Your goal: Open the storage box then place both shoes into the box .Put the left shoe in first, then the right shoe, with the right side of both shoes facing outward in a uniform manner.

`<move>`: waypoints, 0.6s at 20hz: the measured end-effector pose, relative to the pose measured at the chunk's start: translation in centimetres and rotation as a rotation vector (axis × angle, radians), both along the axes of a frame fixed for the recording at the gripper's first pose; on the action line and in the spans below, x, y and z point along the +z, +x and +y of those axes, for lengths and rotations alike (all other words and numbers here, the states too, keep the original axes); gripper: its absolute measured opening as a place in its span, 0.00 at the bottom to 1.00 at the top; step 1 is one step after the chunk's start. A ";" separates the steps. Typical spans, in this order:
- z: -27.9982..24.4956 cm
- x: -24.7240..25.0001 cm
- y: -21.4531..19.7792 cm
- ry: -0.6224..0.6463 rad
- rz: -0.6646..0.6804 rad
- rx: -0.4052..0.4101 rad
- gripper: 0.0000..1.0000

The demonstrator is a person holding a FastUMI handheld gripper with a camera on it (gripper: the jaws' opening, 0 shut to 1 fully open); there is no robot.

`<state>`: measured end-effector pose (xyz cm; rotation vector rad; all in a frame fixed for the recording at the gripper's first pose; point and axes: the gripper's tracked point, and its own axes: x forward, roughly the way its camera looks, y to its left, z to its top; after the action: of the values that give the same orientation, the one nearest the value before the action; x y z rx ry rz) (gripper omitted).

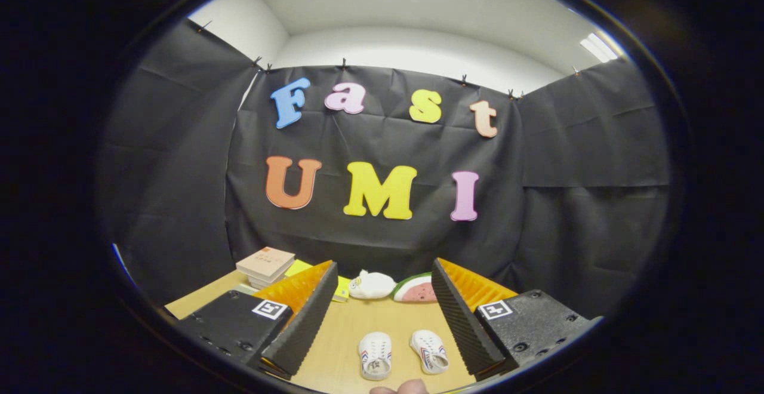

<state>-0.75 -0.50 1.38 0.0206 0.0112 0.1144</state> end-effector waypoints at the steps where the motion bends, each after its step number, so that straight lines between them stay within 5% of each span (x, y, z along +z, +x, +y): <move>1: 0.0 -0.3 0.1 0.007 0.010 0.016 1.00; 8: -3.1 -2.1 1.6 0.039 0.040 0.049 1.00; 12: -3.1 -4.7 2.9 0.066 0.092 0.165 1.00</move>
<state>2.19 -3.61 -3.27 0.0908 0.1012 0.2786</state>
